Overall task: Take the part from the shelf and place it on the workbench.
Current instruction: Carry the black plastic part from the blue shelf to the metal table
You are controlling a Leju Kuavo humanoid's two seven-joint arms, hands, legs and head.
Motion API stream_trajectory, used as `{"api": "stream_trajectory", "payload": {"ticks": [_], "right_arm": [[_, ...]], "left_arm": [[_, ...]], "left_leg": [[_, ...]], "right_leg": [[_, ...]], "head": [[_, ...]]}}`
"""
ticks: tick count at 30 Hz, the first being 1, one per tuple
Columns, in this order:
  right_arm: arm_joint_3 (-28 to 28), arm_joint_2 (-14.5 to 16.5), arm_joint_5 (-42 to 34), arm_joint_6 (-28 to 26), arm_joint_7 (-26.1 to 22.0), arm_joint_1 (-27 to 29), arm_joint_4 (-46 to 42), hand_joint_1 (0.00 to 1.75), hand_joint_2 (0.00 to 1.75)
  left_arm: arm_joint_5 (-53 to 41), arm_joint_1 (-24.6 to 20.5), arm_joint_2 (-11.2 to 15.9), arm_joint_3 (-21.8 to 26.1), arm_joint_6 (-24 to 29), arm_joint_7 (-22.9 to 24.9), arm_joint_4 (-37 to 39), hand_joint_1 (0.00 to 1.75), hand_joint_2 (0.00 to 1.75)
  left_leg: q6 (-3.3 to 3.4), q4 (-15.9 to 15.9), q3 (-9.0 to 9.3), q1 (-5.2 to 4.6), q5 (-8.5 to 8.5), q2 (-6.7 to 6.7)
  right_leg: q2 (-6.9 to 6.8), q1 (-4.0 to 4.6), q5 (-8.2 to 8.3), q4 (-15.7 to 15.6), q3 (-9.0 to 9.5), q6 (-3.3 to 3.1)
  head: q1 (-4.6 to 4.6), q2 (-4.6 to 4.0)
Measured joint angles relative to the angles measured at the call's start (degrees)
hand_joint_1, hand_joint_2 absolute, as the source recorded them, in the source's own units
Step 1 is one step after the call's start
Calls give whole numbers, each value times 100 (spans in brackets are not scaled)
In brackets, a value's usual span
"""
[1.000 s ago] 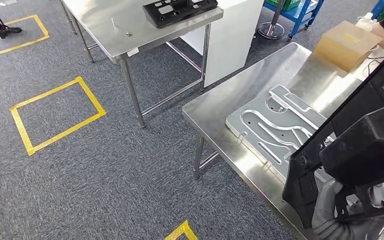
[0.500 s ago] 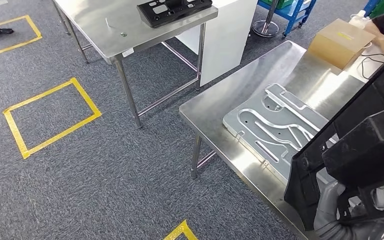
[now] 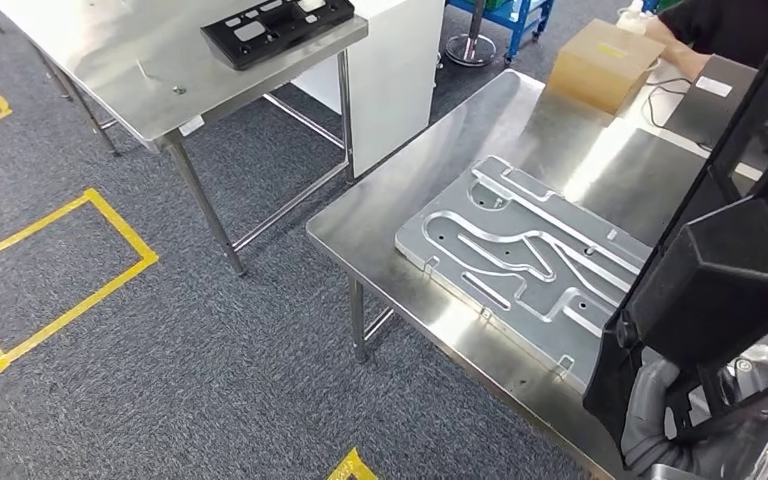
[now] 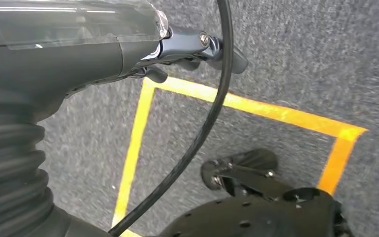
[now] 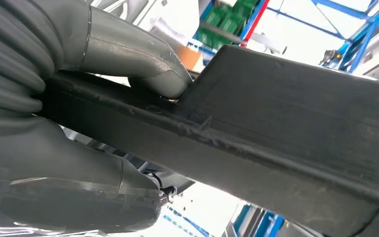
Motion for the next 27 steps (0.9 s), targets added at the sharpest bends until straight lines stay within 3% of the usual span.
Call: {"api": "stream_trajectory", "payload": {"ticks": [2,3,4,6,8,9,10,11,13,15,17,18,20,22,23,24,25,27], "right_arm": [[1,0,7,-6,-1,20,-4,175,175],[0,0,13,-8,-1,33,-7,175,175],[0,0,17,-10,-1,37,-11,175,175],[-1,0,25,-12,-2,36,-19,175,175],[-1,-1,27,-12,-1,37,-19,175,175],[-1,-2,28,-12,-1,43,-19,175,175],[-1,-2,28,-12,-1,46,-18,175,175],[0,-2,28,-12,0,46,-19,175,175],[0,-2,28,-12,4,42,-21,175,175],[0,-2,28,-17,15,39,-34,175,175],[0,-2,28,-26,39,45,-56,175,175],[-1,-2,28,-31,56,54,-68,175,175],[0,-2,28,-44,90,49,-84,175,175],[1,-2,28,-51,119,30,-85,175,175],[1,-2,28,-50,133,25,-84,175,175],[1,-2,30,-49,147,26,-82,175,175],[1,-2,35,-49,162,28,-82,175,175],[1,-2,51,-49,196,27,-81,175,175]], "left_arm": [[-1,-13,-4,-18,3,4,1,0,175],[-1,-17,-7,-28,3,5,1,0,175],[-1,-17,-10,-37,3,5,2,0,175],[0,-5,-13,-43,3,5,2,0,175],[1,11,-13,-42,3,7,2,0,175],[1,13,-13,-42,3,8,2,0,175],[0,12,-13,-43,3,9,2,0,175],[0,8,-14,-43,3,10,2,0,175],[0,3,-19,-45,3,12,3,0,175],[0,2,-24,-45,3,19,5,0,175],[-1,-10,-26,-46,1,35,7,0,175],[-1,-18,-23,-52,-1,47,7,0,175],[0,-24,-14,-66,-4,73,7,0,175],[0,-10,-5,-70,-6,104,7,0,175],[-1,-4,-2,-69,-8,119,7,0,175],[-2,1,1,-68,-9,130,8,0,175],[-2,2,3,-67,-10,139,8,0,175],[-2,2,7,-66,-11,162,9,0,175]], "left_leg": [[67,-27,11,-10,17,110],[106,-52,23,-7,32,173],[142,-78,30,5,48,243],[187,-110,39,11,58,387],[197,-110,39,4,41,547],[195,-109,46,2,27,627],[188,-109,60,1,12,702],[179,-109,84,-1,-5,771],[144,-113,145,-17,-46,893],[92,-123,192,-27,-80,1010],[31,-160,248,-30,-98,1144],[-3,-158,278,-27,-120,1130],[-51,78,217,-22,-297,843],[-70,766,-113,-7,-642,486],[-77,1127,-307,-4,-771,422],[-83,1352,-449,-4,-797,400],[-86,1360,-496,-3,-697,393],[-78,785,-313,8,-250,293]], "right_leg": [[91,-11,9,5,-41,57],[34,-10,-12,37,-61,84],[-94,-4,-83,146,-113,110],[-453,1,-387,694,-384,164],[-613,-23,-664,1389,-754,204],[-639,-32,-666,1543,-845,212],[-658,-37,-559,1481,-824,211],[-696,-34,-365,1196,-684,196],[-967,18,-18,400,-276,111],[-1165,89,82,-16,-82,19],[-1050,114,82,-63,-87,-33],[-970,95,106,-109,-63,-52],[-819,43,162,-215,9,-99],[-667,17,182,-242,35,-139],[-578,18,178,-229,28,-150],[-482,19,168,-209,24,-152],[-386,19,155,-185,22,-147],[-202,8,111,-116,22,-115]], "head": [[0,0],[5,0],[24,0],[60,0],[70,0],[71,0],[71,1],[72,0],[70,0],[62,0],[56,0],[55,0],[33,0],[-3,0],[-14,0],[-22,0],[-22,0],[-26,0]]}}
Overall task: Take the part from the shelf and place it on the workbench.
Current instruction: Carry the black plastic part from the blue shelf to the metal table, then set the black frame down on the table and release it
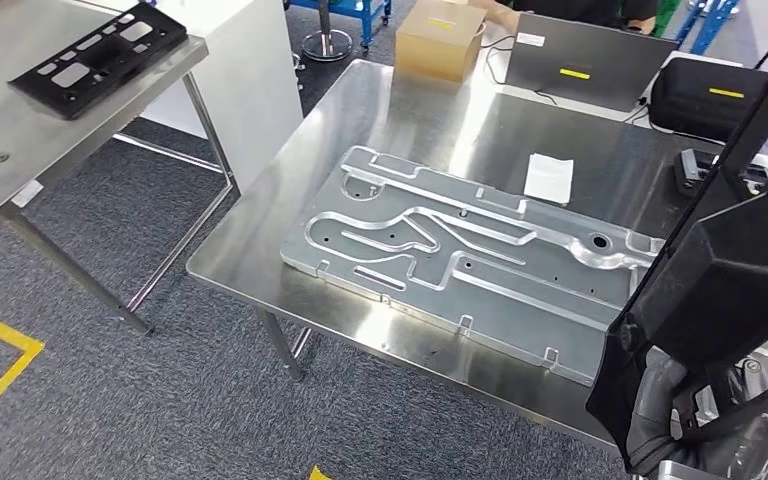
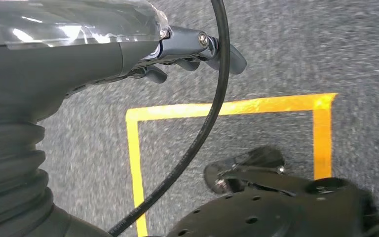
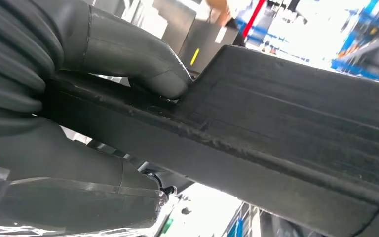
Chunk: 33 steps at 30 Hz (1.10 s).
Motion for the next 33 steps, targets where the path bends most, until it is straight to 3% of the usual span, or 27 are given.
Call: {"api": "stream_trajectory", "payload": {"ticks": [2,4,5,6,8,10,12,13,14,15,17,19,21,22,24,25,27,28,29,31,33], "right_arm": [[0,0,19,1,36,-10,0,175,175],[2,-1,36,3,74,-21,0,175,175],[3,-2,44,3,90,-25,0,175,175],[4,-4,51,2,102,-19,0,175,175],[5,-8,66,1,114,-27,-1,175,175],[6,-13,83,2,125,-48,-1,175,175],[7,-21,96,7,146,-55,4,175,175],[7,-26,102,9,159,-53,8,175,175],[7,-28,109,11,170,-53,12,175,175],[7,-30,118,13,180,-53,14,175,175],[7,-31,147,14,195,-58,16,175,175],[7,-31,188,7,203,-61,16,175,175],[7,-32,235,-1,215,-54,15,175,175],[7,-33,267,1,231,-50,15,175,175],[7,-33,360,50,301,-60,19,175,175],[8,-33,438,103,368,-69,27,175,175],[9,-33,716,292,588,-87,61,175,175],[9,-33,946,413,736,-100,92,175,175],[8,-32,1220,534,888,-123,137,175,175],[7,-26,1838,734,1161,-214,256,175,175],[7,-20,2402,870,1384,-406,408,175,175]], "left_arm": [[0,-1,3,-1,3,26,1,0,175],[-1,-6,5,-2,10,52,2,0,175],[0,-11,4,-2,14,59,2,0,175],[0,-17,1,-4,16,66,3,0,175],[2,-24,-8,-9,16,69,5,0,175],[3,-14,-13,-9,21,76,7,0,175],[2,-6,-13,-9,34,93,7,0,175],[1,-6,-13,-9,51,108,7,0,175],[1,-8,-14,-13,74,129,7,0,175],[1,-10,-15,-23,105,162,7,0,175],[2,-9,-16,-53,170,242,7,0,175],[1,-12,-16,-72,201,316,7,0,175],[1,-23,-14,-86,202,361,7,0,175],[1,-28,-10,-96,199,372,7,0,175],[1,-28,0,-112,198,386,7,0,175],[1,-22,4,-113,198,392,7,0,175],[1,-5,8,-113,199,404,7,0,175],[1,2,8,-113,201,405,7,0,175],[1,5,9,-112,201,405,7,0,175],[1,5,11,-113,190,406,7,0,175],[0,1,15,-125,164,406,7,0,175]], "left_leg": [[17,-619,228,22,266,-310],[51,-784,286,14,260,-467],[81,-800,295,7,270,-405],[120,-825,311,7,284,-327],[195,-887,351,23,312,-165],[235,-915,371,20,309,6],[240,-915,380,15,283,191],[235,-915,393,15,266,279],[224,-914,415,15,245,358],[210,-915,448,14,221,430],[162,-920,510,2,167,549],[99,-936,556,-12,124,645],[30,-969,626,-15,96,713],[0,-946,650,-12,58,653],[-33,-593,525,-1,-175,381],[-37,-255,358,5,-348,237],[-49,413,-29,12,-585,126],[-53,536,-139,12,-549,114],[-53,451,-150,12,-400,113],[-32,-175,60,12,47,110],[9,-693,241,-7,274,104]], "right_leg": [[153,-5,-55,97,-42,56],[281,-22,-75,152,-110,129],[352,-36,-68,154,-135,169],[333,-46,-66,162,-147,202],[22,-33,-188,362,-245,260],[-352,-30,-497,958,-551,311],[-436,-61,-690,1553,-893,351],[-451,-74,-640,1619,-950,360],[-473,-81,-493,1474,-892,360],[-534,-77,-280,1134,-723,346],[-795,-25,-1,415,-354,269],[-921,35,29,135,-215,187],[-794,27,39,96,-199,125],[-747,7,53,53,-170,93],[-672,-33,80,-26,-108,25],[-640,-23,74,-33,-97,2],[-556,-5,53,-22,-91,-31],[-511,3,39,-11,-85,-37],[-469,7,22,7,-77,-35],[-407,6,-30,67,-63,-10],[-364,21,-81,152,-86,40]], "head": [[-3,0],[-8,0],[-10,1],[-14,1],[26,-1],[73,-1],[80,0],[80,0],[80,0],[81,-1],[78,-1],[74,0],[71,-1],[65,-1],[34,0],[21,-1],[2,-1],[1,-1],[-1,-1],[-2,0],[-1,0]]}}
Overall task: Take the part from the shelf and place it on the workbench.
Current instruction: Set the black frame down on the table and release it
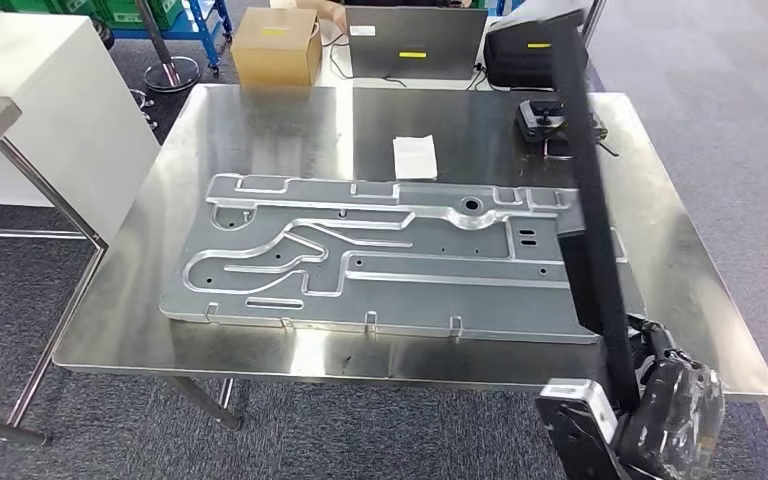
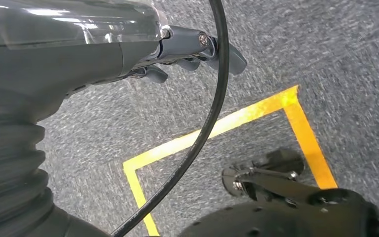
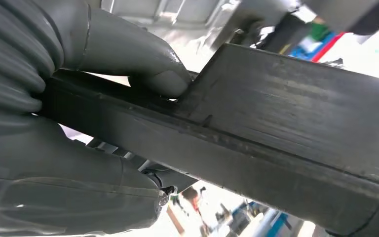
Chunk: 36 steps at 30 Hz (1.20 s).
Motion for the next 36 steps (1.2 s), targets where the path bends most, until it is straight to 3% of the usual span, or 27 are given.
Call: {"api": "stream_trajectory", "payload": {"ticks": [2,5,12,18,23,26,30,33,36], "right_arm": [[0,-3,398,84,165,-231,164,175,175],[0,-47,857,216,383,-508,434,175,175],[-2,-221,1894,599,833,-1245,1307,175,175],[-2,-260,2018,695,895,-1497,1801,175,175],[0,-302,2031,836,1094,-1603,2067,175,175],[86,-585,2037,1052,1779,-1829,2311,175,175],[524,-1241,2038,1540,2747,-2537,3043,175,175],[985,-1586,2038,1865,3042,-3212,3849,175,175],[1389,-1735,2039,2092,3094,-3807,4600,175,175]], "left_arm": [[0,-1,3,-37,-16,0,0,0,175],[1,1,16,-108,10,0,2,0,175],[1,-35,141,-308,137,-21,140,0,175],[1,-34,232,-369,151,-28,260,0,175],[1,-33,278,-385,155,-33,321,0,175],[1,-35,347,-470,223,-34,414,0,175],[1,-82,563,-649,428,-45,724,0,175],[1,-165,756,-784,596,-60,1052,0,175],[1,-225,921,-861,723,-67,1358,0,175]], "left_leg": [[40,-118,25,-18,14,-7],[59,-137,30,-27,39,-23],[89,-135,30,-32,39,-28],[97,-136,30,-34,36,-29],[96,-148,36,-32,36,-29],[93,-159,37,-29,39,-29],[88,-168,39,-28,44,-22],[81,-169,47,-28,60,-24],[71,-171,49,-27,72,-33]], "right_leg": [[19,19,-18,43,-33,18],[9,16,-8,18,-25,-35],[2,15,19,-39,3,7],[-4,12,18,-45,0,77],[-5,14,15,-45,-3,83],[-6,17,15,-44,-2,83],[8,17,20,-43,0,87],[3,16,27,-42,-1,87],[-6,18,31,-39,-4,85]], "head": [[-1,-1],[3,0],[3,0],[1,0],[-1,1],[0,1],[0,1],[-1,0],[1,1]]}}
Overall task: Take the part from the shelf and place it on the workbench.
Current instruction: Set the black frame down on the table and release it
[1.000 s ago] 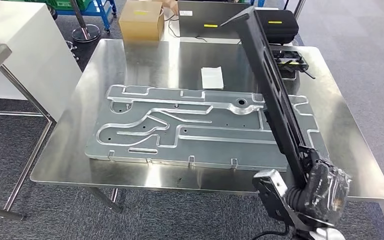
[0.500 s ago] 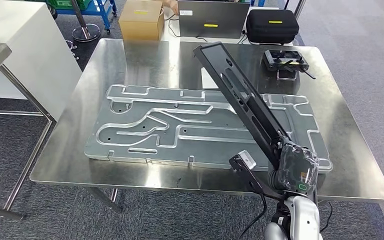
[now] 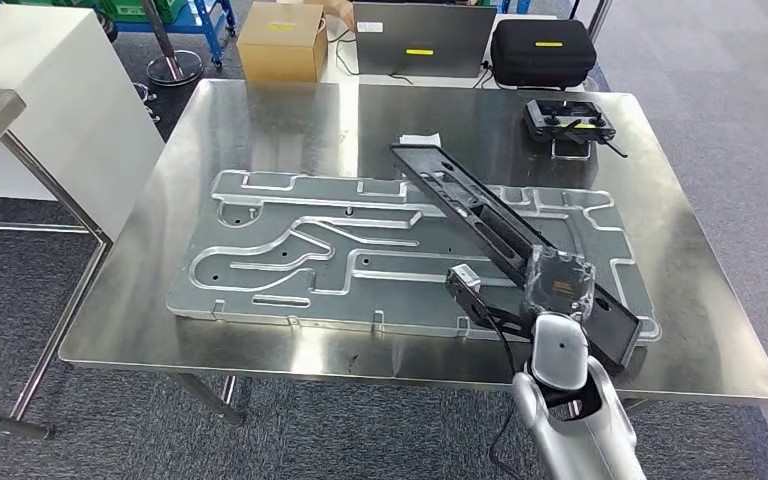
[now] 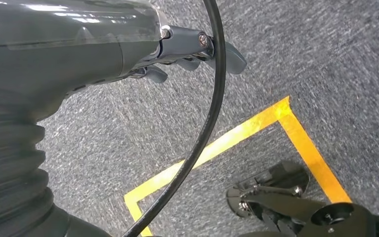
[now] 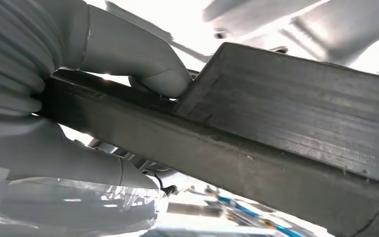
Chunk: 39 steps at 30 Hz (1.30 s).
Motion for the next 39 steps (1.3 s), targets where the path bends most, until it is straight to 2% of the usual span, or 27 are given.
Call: {"api": "stream_trajectory", "payload": {"ticks": [7,13,21,24,31,38,39], "right_arm": [[870,-41,1,152,-437,-1100,1439,175,175],[1545,107,1,-116,-767,-1572,2201,175,175],[1805,203,3,-183,-810,-1699,2509,175,175],[1851,218,3,-304,-988,-1706,2568,175,175],[2035,377,3,-628,-1241,-1468,2634,175,175],[2091,469,3,-674,-1275,-1424,2710,175,175],[2094,479,3,-672,-1288,-1424,2719,131,175]], "left_arm": [[0,-103,283,-72,165,28,558,0,175],[0,-127,409,-74,206,43,814,0,175],[0,-130,478,-74,215,43,951,0,175],[2,-130,492,-75,216,32,977,0,175],[8,-114,497,-77,199,-334,994,0,175],[7,-111,496,-82,227,-373,994,0,175],[7,-111,496,-82,229,-373,994,0,175]], "left_leg": [[-14,-15,-3,3,9,-4],[-16,-26,2,4,9,-5],[-16,-30,1,5,9,-14],[-16,-30,2,4,9,-14],[-21,-30,6,5,6,-10],[-25,-31,21,8,3,-5],[-25,-31,23,8,3,-5]], "right_leg": [[-2,1,2,3,-13,-4],[-2,3,-2,4,-16,-10],[-5,4,-4,4,-16,-11],[-4,3,-3,4,-16,-11],[1,4,-7,3,-15,-16],[5,7,-7,3,-5,-17],[6,7,-7,3,-3,-17]], "head": [[0,0],[-2,-1],[-1,-1],[-1,-1],[-2,0],[-1,0],[-1,0]]}}
